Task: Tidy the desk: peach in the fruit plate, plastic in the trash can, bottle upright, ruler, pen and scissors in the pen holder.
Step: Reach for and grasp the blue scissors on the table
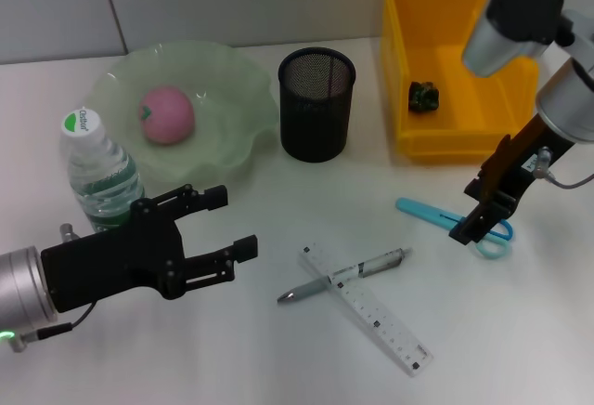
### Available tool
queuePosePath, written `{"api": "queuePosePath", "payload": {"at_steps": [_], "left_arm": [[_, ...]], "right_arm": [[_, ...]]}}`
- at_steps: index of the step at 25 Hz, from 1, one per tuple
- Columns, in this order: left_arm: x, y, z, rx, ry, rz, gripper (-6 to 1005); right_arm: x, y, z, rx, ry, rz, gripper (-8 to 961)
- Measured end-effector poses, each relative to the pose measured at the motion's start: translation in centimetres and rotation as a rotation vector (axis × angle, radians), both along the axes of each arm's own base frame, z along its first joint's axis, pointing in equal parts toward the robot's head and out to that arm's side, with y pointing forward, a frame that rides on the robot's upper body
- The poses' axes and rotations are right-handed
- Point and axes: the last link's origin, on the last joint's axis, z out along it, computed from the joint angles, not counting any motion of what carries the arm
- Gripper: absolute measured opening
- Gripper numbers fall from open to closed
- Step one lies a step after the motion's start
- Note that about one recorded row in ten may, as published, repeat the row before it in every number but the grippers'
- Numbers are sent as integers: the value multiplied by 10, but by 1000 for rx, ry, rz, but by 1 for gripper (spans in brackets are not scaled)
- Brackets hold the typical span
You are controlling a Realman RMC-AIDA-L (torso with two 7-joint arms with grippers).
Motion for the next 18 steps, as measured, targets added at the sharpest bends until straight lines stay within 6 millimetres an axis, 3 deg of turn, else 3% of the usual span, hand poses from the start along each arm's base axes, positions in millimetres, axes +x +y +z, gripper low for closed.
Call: {"api": "queuePosePath", "payload": {"at_steps": [18], "left_arm": [[-3, 0, -1, -4, 10, 21, 801]], "right_arm": [[6, 5, -22, 9, -97, 42, 752]]}}
